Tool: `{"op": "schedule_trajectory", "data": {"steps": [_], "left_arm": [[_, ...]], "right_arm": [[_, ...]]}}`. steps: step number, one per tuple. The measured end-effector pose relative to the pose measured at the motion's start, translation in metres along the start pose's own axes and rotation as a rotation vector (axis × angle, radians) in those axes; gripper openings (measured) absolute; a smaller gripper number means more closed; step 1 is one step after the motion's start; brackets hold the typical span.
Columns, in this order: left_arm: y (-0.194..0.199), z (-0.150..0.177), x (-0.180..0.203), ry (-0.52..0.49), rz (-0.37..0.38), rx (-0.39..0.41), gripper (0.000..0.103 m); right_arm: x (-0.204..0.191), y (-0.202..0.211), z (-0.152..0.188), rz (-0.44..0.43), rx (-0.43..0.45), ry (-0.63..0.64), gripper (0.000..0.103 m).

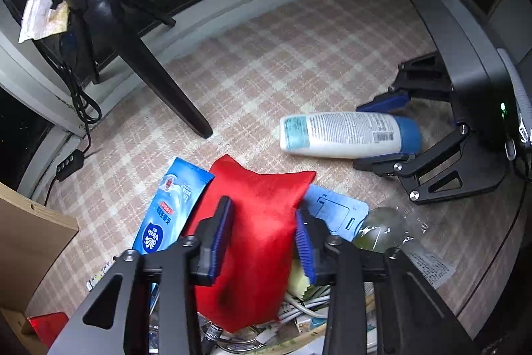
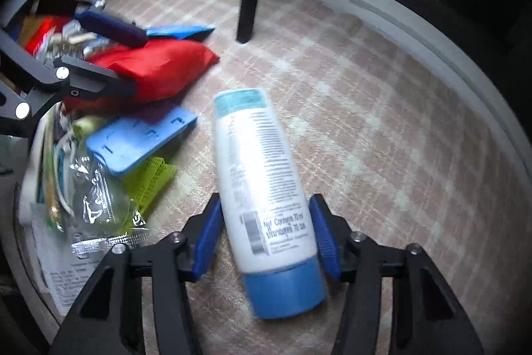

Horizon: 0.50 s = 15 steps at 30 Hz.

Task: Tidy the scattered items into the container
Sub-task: 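Grasp the red pouch with the left gripper while the right gripper grasps the white lotion bottle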

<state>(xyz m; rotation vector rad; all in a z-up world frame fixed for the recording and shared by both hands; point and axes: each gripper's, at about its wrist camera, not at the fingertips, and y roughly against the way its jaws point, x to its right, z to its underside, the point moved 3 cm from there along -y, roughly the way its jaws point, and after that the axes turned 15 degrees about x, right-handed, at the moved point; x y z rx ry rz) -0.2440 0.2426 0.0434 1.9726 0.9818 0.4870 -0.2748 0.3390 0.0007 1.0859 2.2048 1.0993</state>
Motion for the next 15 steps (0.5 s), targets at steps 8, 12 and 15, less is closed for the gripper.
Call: {"op": "schedule_trajectory", "data": {"steps": [8, 12, 15], "left_arm": [[0.032, -0.009, -0.013, 0.059, -0.013, 0.11, 0.011], [0.054, -0.01, -0.022, 0.113, -0.007, 0.177, 0.01], [0.073, -0.012, -0.029, 0.156, 0.018, 0.221, 0.009]], "right_arm": [[0.006, 0.024, 0.013, 0.029, 0.096, -0.157, 0.049], [0.008, 0.05, 0.013, 0.058, 0.186, -0.236, 0.049], [0.008, 0.073, 0.011, 0.08, 0.244, -0.28, 0.049]]}}
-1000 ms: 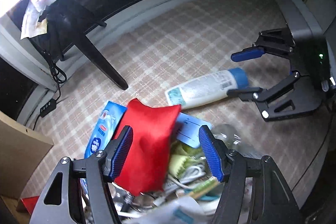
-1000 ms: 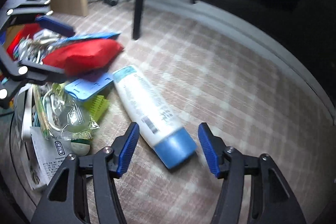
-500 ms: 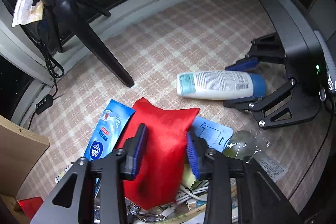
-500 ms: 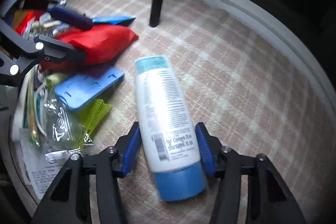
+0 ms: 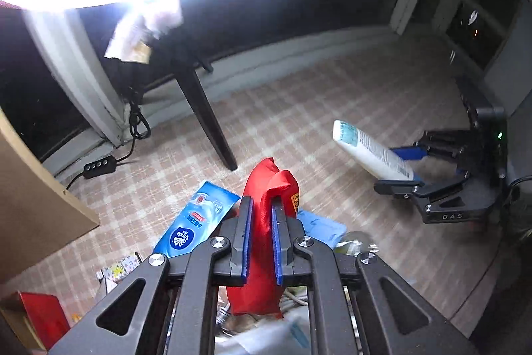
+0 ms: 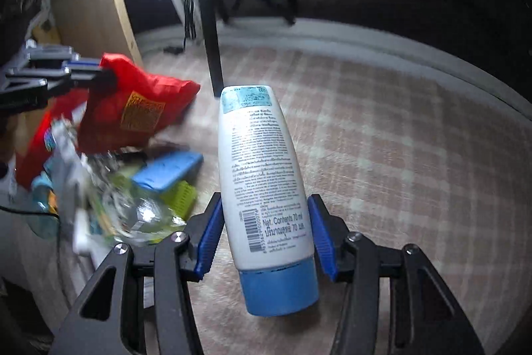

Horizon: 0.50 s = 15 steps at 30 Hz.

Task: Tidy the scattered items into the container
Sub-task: 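Grasp the red pouch with the left gripper while the right gripper grasps the white lotion bottle, then carry the red pouch and lotion bottle into the box and release both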

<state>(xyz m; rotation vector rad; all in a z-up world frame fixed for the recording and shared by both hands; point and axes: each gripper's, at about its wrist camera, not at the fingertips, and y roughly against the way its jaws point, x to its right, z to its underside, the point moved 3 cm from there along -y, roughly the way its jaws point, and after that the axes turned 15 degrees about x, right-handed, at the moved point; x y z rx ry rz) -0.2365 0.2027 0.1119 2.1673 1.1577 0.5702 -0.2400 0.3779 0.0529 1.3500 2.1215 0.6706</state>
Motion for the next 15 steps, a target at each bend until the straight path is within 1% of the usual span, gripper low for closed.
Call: {"op": "schedule_trajectory", "data": {"steps": [3, 9, 13, 15], "left_arm": [[0.024, -0.009, -0.001, 0.019, 0.008, 0.053, 0.009], [0.079, -0.019, 0.0, 0.045, 0.029, 0.152, 0.009], [0.116, -0.015, 0.001, 0.048, 0.018, 0.197, 0.009], [0.137, -0.009, 0.0, 0.052, 0.009, 0.22, 0.009]], "right_arm": [[-0.001, 0.021, -0.009, 0.011, 0.049, -0.033, 0.049], [-0.031, 0.068, -0.022, 0.033, 0.129, -0.039, 0.049], [-0.059, 0.091, -0.031, 0.055, 0.169, -0.018, 0.049], [-0.069, 0.11, -0.035, 0.06, 0.192, -0.016, 0.049]]}}
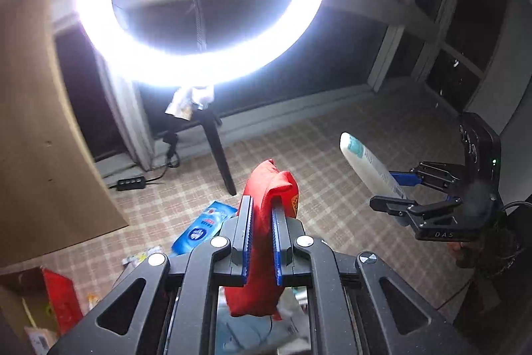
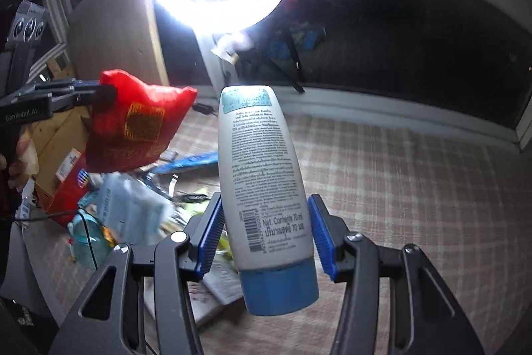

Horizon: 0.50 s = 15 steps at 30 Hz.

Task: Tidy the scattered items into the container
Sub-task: 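Carry the red pouch and lotion bottle into the box and release both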

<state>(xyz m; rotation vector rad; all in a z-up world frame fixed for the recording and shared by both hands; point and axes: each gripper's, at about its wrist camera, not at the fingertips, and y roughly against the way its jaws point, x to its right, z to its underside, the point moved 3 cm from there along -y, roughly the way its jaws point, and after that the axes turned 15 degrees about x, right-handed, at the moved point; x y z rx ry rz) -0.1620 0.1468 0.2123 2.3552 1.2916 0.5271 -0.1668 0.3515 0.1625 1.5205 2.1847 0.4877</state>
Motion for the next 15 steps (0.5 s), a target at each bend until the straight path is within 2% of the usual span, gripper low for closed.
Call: {"op": "schedule_trajectory", "data": {"steps": [7, 8, 9, 15], "left_arm": [[0.078, 0.014, -0.034, 0.013, -0.08, 0.045, 0.009], [0.089, 0.017, -0.042, 0.018, -0.1, 0.049, 0.008], [0.1, 0.022, -0.053, 0.029, -0.122, 0.051, 0.002], [0.16, 0.058, -0.126, 0.106, -0.259, 0.049, 0.001]], "right_arm": [[-0.06, 0.039, -0.026, -0.018, 0.057, 0.039, 0.049], [-0.072, 0.04, -0.029, -0.029, 0.064, 0.046, 0.049], [-0.085, 0.042, -0.032, -0.042, 0.071, 0.052, 0.049], [-0.164, 0.025, -0.036, -0.13, 0.065, 0.079, 0.049]]}}
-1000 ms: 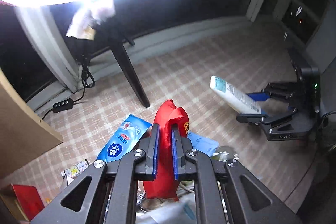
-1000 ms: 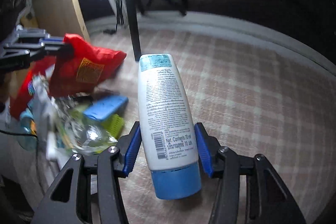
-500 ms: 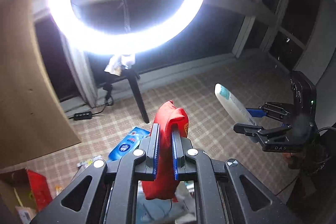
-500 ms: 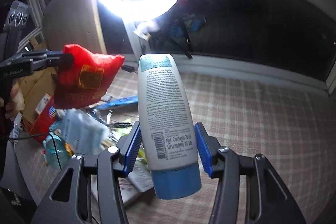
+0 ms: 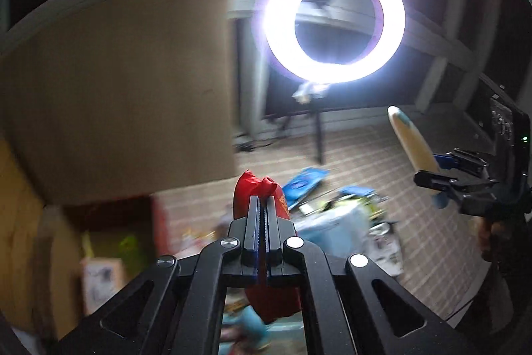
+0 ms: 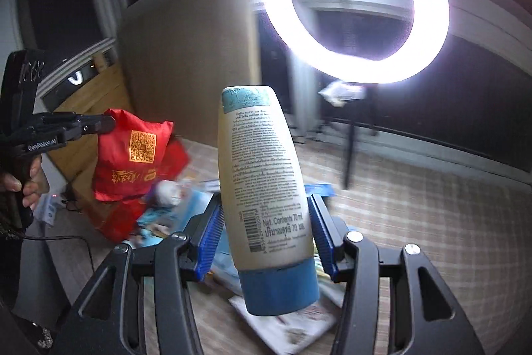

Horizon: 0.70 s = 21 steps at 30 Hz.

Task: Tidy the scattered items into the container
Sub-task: 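Carry the red pouch and lotion bottle into the box and release both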

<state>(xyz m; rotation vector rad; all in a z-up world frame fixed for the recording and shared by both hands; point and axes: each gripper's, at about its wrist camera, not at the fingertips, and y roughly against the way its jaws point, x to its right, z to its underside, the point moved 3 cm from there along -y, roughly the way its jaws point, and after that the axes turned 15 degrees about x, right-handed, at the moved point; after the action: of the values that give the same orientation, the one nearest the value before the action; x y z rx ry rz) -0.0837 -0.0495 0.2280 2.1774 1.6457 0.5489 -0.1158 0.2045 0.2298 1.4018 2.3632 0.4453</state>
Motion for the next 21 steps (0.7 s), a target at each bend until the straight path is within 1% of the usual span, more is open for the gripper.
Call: {"op": "schedule_trajectory", "data": {"steps": [4, 7, 10, 13, 17, 21], "left_arm": [[0.014, 0.013, -0.062, 0.05, -0.081, -0.022, 0.001], [0.026, 0.022, -0.096, 0.073, -0.124, -0.042, 0.001], [0.032, 0.034, -0.123, 0.099, -0.136, -0.066, 0.001], [0.032, 0.048, -0.142, 0.117, -0.137, -0.087, 0.001], [0.022, 0.064, -0.163, 0.16, -0.132, -0.106, 0.001], [0.011, 0.079, -0.176, 0.2, -0.12, -0.116, 0.001]], "right_arm": [[-0.056, -0.031, 0.0, -0.08, -0.016, 0.019, 0.049], [-0.105, -0.057, 0.0, -0.148, -0.03, 0.027, 0.049], [-0.166, -0.086, 0.002, -0.197, -0.048, 0.035, 0.049], [-0.211, -0.114, 0.006, -0.227, -0.076, 0.03, 0.049], [-0.244, -0.164, 0.01, -0.238, -0.126, 0.005, 0.049], [-0.251, -0.213, 0.019, -0.229, -0.184, -0.014, 0.049]]}}
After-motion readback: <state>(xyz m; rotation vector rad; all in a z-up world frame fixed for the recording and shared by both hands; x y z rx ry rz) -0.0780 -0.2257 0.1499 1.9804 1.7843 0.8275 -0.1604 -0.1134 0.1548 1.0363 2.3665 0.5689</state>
